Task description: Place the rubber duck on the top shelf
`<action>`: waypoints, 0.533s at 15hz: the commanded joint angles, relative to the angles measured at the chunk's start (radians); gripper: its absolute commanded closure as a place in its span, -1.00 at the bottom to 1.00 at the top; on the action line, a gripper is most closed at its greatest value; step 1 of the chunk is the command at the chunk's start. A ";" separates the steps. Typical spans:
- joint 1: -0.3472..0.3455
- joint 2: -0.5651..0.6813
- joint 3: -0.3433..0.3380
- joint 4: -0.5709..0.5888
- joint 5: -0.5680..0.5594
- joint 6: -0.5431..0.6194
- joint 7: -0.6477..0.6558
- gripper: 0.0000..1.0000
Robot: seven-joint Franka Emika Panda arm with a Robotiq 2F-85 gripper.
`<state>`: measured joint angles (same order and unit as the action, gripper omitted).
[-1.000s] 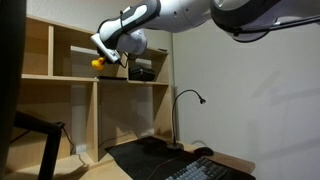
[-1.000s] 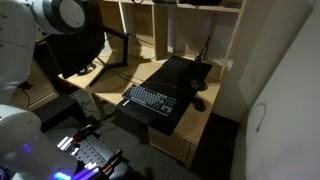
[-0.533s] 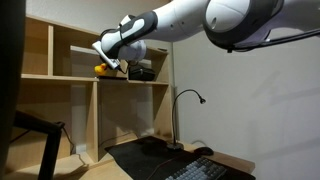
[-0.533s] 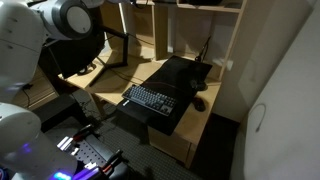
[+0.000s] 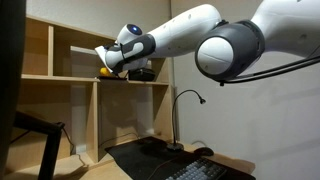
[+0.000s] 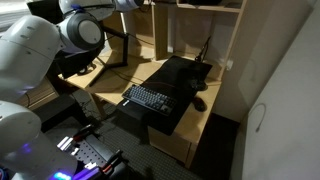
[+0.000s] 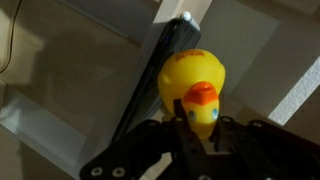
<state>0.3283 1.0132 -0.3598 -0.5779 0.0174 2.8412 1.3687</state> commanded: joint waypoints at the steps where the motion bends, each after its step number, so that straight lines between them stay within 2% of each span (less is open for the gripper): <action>1: -0.015 0.045 -0.015 0.091 0.011 -0.051 0.072 0.89; 4: -0.020 0.041 0.006 0.093 0.021 -0.064 0.093 0.89; 8: -0.036 0.045 0.077 0.093 0.074 -0.056 0.090 0.89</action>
<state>0.3174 1.0196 -0.3276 -0.5525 0.0532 2.8082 1.4510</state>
